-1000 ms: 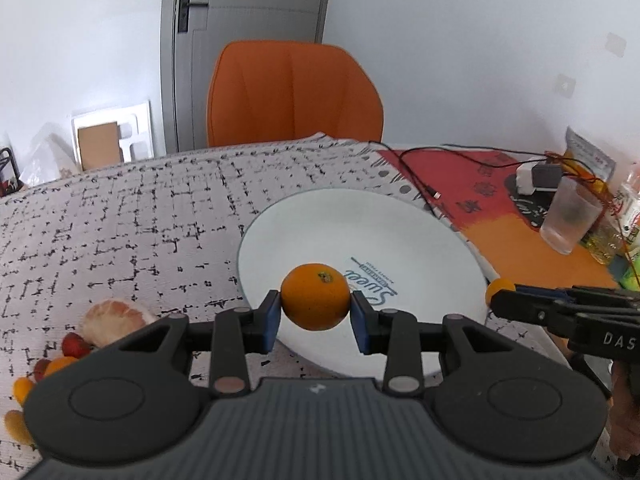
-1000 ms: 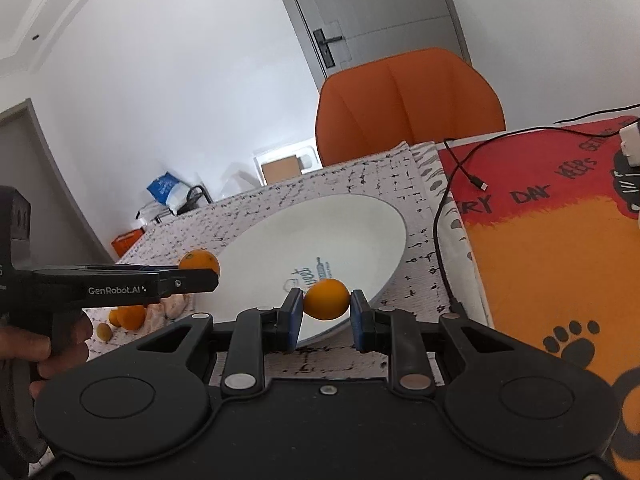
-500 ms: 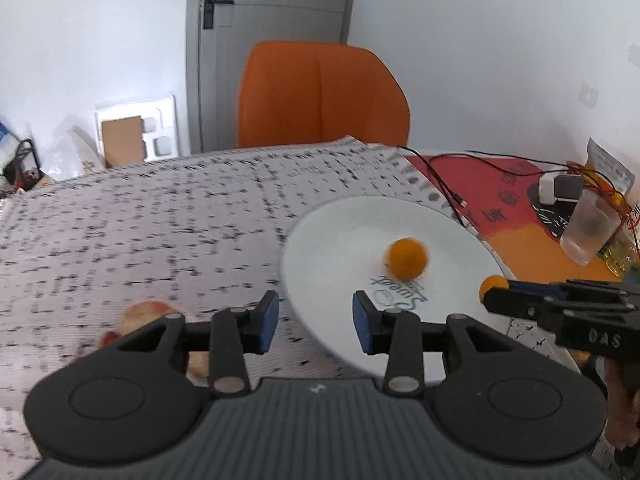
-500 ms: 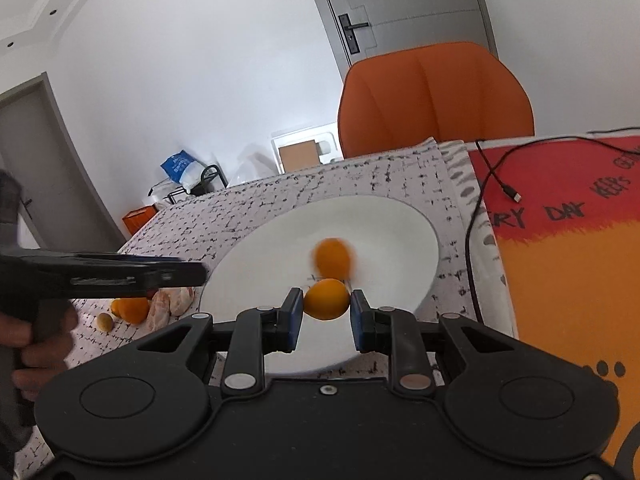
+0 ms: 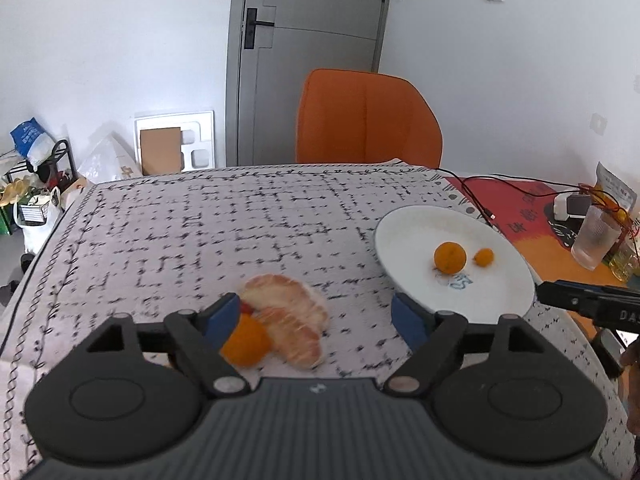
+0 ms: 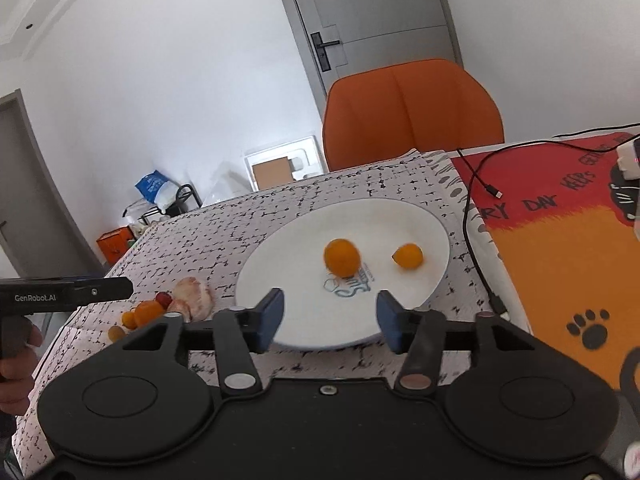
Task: Organize fruits
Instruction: 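Withdraw both grippers from the bowl back toward the fruit pile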
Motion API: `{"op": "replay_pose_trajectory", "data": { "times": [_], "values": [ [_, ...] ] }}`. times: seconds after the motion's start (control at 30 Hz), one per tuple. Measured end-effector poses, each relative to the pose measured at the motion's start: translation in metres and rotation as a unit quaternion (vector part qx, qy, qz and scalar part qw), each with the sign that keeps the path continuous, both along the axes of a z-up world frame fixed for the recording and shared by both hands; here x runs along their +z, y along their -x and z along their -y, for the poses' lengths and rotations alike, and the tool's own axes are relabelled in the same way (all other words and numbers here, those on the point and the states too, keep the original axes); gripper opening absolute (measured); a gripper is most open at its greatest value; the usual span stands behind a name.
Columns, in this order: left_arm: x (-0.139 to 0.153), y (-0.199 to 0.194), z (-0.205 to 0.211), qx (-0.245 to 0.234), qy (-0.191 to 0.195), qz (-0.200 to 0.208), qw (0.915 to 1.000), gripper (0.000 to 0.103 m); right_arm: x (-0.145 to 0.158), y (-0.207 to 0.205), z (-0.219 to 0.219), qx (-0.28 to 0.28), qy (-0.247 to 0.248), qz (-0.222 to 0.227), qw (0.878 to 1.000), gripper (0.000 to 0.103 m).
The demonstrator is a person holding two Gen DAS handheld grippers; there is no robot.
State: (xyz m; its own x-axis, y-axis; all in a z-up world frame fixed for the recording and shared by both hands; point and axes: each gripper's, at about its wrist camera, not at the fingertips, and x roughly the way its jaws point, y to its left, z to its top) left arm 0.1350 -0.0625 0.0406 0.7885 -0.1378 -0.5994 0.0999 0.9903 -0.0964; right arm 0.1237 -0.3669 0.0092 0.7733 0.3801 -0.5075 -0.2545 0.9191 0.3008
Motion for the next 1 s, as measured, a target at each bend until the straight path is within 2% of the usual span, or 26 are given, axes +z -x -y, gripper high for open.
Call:
{"op": "replay_pose_trajectory", "data": {
  "times": [0.07, 0.13, 0.2, 0.43, 0.63, 1.0],
  "values": [
    [0.000, 0.006, -0.006, 0.000, -0.001, 0.003, 1.0000, 0.083, 0.003, 0.007, -0.004, -0.003, -0.004, -0.004, 1.000, 0.059],
    [0.000, 0.014, -0.013, -0.001, -0.003, 0.007, 1.0000, 0.085, 0.006, 0.014, -0.008, -0.004, -0.005, -0.006, 1.000, 0.070],
    [-0.002, 0.021, -0.019, 0.001, 0.000, 0.009, 1.0000, 0.086, 0.008, 0.021, -0.013, -0.005, -0.001, -0.003, 1.000, 0.073],
    [-0.009, 0.045, -0.045, 0.021, 0.011, 0.006, 0.9997, 0.086, 0.015, 0.037, -0.030, 0.007, 0.001, 0.003, 1.000, 0.094],
    [-0.012, 0.064, -0.067, 0.053, 0.018, 0.007, 0.9984, 0.087, 0.014, 0.044, -0.038, 0.012, -0.010, -0.004, 1.000, 0.103],
    [-0.008, 0.088, -0.096, 0.095, 0.020, 0.018, 0.9951, 0.088, 0.017, 0.050, -0.066, 0.041, 0.001, 0.003, 0.999, 0.103]
  ]
}}
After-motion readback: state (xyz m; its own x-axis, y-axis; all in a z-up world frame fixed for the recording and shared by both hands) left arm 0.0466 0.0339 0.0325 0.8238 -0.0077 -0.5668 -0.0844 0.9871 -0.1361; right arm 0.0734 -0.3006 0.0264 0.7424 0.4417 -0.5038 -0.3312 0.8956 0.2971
